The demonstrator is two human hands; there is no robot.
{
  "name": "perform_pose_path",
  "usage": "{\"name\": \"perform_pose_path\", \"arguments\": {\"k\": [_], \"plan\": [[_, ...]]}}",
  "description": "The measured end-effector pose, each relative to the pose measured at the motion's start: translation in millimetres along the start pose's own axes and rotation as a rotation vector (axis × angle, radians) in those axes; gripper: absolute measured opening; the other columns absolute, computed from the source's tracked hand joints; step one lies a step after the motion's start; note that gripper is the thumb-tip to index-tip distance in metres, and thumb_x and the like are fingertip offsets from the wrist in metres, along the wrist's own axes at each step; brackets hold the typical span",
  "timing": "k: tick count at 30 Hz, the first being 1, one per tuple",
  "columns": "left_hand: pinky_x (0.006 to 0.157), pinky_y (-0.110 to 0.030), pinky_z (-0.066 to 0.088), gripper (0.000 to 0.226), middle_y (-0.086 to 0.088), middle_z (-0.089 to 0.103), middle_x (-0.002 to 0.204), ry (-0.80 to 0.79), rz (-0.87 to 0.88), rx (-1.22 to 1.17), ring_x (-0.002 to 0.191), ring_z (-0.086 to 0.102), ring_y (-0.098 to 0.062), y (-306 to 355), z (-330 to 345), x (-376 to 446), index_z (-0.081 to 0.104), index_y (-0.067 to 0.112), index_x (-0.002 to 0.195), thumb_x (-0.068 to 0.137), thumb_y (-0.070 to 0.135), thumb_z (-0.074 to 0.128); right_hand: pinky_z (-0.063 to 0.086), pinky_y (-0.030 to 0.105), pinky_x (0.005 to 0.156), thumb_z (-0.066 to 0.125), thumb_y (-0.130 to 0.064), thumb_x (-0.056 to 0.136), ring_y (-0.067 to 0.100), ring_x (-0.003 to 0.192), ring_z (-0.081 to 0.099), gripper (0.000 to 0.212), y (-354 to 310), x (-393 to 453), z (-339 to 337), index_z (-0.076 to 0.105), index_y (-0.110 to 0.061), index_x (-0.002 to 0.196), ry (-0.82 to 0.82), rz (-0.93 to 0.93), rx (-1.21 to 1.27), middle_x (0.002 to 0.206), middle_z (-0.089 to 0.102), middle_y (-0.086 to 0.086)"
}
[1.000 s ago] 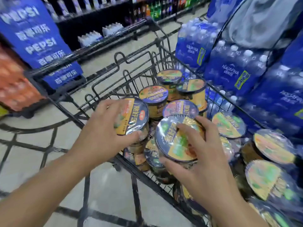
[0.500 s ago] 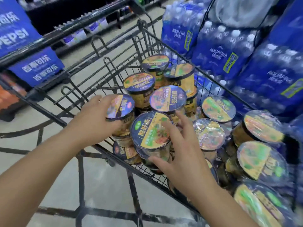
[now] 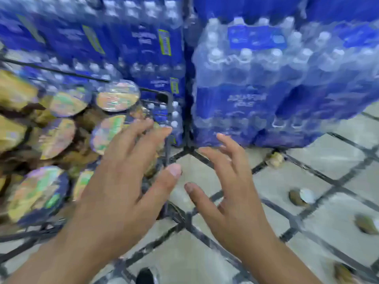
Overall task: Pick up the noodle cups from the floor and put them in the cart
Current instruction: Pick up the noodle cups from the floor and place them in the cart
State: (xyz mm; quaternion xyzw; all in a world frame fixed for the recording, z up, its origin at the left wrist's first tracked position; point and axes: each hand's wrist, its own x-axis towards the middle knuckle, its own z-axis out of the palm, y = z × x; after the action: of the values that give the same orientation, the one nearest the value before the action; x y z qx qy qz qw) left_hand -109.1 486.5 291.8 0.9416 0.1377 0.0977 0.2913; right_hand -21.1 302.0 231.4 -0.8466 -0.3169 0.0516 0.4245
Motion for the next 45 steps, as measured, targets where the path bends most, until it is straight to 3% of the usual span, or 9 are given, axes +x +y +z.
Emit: {"name": "perform_pose_path", "arguments": {"k": [5,7,12,17,22,26,34,39,45], "plan": [[0.122,-0.021,0.02,0.067,0.013,0.033,0.164,-0.284,0.134,-0.023,0.153,0.023,-0.004,133,192,13,0.048,0.039,0.152,0.094,0.071,0.04,0.043,0.047,0.114,0.055,-0.064,0.097,0.012,0.153,0.026,0.056,160,-120,-141,0.044,-0.042,0.148,0.123,0.352,-0.127,0.167,0.017,-0.012],[0.118,-0.01,0.011,0.067,0.006,0.04,0.161,-0.369,0.158,0.013,0.149,0.029,-0.008,173,266,11,0.051,0.035,0.15,0.093,0.068,0.041,0.043,0.046,0.115,0.052,-0.066,0.099,0.009,0.155,0.018,0.058,212,-176,-188,0.038,-0.045,0.151,0.092,0.474,-0.155,0.169,0.008,-0.017],[0.12,-0.031,0.026,0.068,0.005,0.038,0.161,-0.611,0.132,0.147,0.149,0.031,-0.016,257,432,-6,0.048,0.031,0.154,0.093,0.061,0.055,0.033,0.035,0.12,0.048,-0.068,0.099,0.008,0.154,0.012,0.057,324,-308,-295,0.028,-0.049,0.15,0.017,0.743,-0.206,0.166,-0.002,-0.024],[0.122,-0.042,0.033,0.07,0.001,0.033,0.164,-0.769,0.115,0.261,0.151,0.03,-0.022,305,548,-4,0.041,0.03,0.157,0.095,0.053,0.064,0.035,0.039,0.122,0.057,-0.064,0.097,0.02,0.151,0.022,0.067,431,-393,-344,0.036,-0.037,0.155,0.023,1.013,-0.258,0.167,0.015,-0.007],[0.115,-0.05,0.041,0.078,-0.007,0.041,0.155,-0.847,0.036,0.305,0.141,0.042,-0.032,314,663,36,0.044,0.026,0.154,0.087,0.06,0.064,0.044,0.047,0.115,0.062,-0.061,0.095,0.028,0.15,0.025,0.074,543,-433,-333,0.035,-0.032,0.158,-0.054,1.238,-0.251,0.168,0.017,0.0],[0.114,-0.051,0.041,0.079,-0.009,0.038,0.155,-0.887,-0.022,0.338,0.142,0.039,-0.033,306,765,81,0.041,0.027,0.155,0.088,0.056,0.07,0.048,0.05,0.109,0.066,-0.063,0.09,0.032,0.147,0.028,0.081,642,-435,-309,0.032,-0.033,0.157,-0.121,1.34,-0.234,0.166,0.018,0.001],[0.108,-0.055,0.037,0.081,-0.014,0.04,0.152,-0.95,0.366,0.78,0.14,0.038,-0.039,291,985,166,0.037,0.03,0.152,0.085,0.071,0.056,0.049,0.056,0.104,0.072,-0.073,0.078,0.04,0.147,0.028,0.1,824,-439,-241,0.025,-0.039,0.159,-0.254,1.536,-0.21,0.167,0.013,0.004],[0.111,-0.068,0.032,0.091,-0.021,0.049,0.145,-1.062,0.436,1.111,0.133,0.046,-0.047,277,1090,173,0.037,0.024,0.149,0.079,0.077,0.061,0.052,0.051,0.099,0.075,-0.075,0.073,0.044,0.133,0.042,0.1,875,-456,-201,0.035,-0.03,0.153,-0.362,1.611,-0.25,0.15,0.032,0.013],[0.094,-0.07,0.049,0.103,-0.029,0.056,0.133,-1.08,0.448,1.309,0.117,0.058,-0.054,257,1119,158,0.018,0.0,0.149,0.077,0.042,0.078,0.049,0.043,0.092,0.067,-0.081,0.068,0.036,0.104,0.056,0.086,897,-481,-188,0.056,-0.022,0.13,-0.37,1.521,-0.421,0.121,0.053,0.012]]}}
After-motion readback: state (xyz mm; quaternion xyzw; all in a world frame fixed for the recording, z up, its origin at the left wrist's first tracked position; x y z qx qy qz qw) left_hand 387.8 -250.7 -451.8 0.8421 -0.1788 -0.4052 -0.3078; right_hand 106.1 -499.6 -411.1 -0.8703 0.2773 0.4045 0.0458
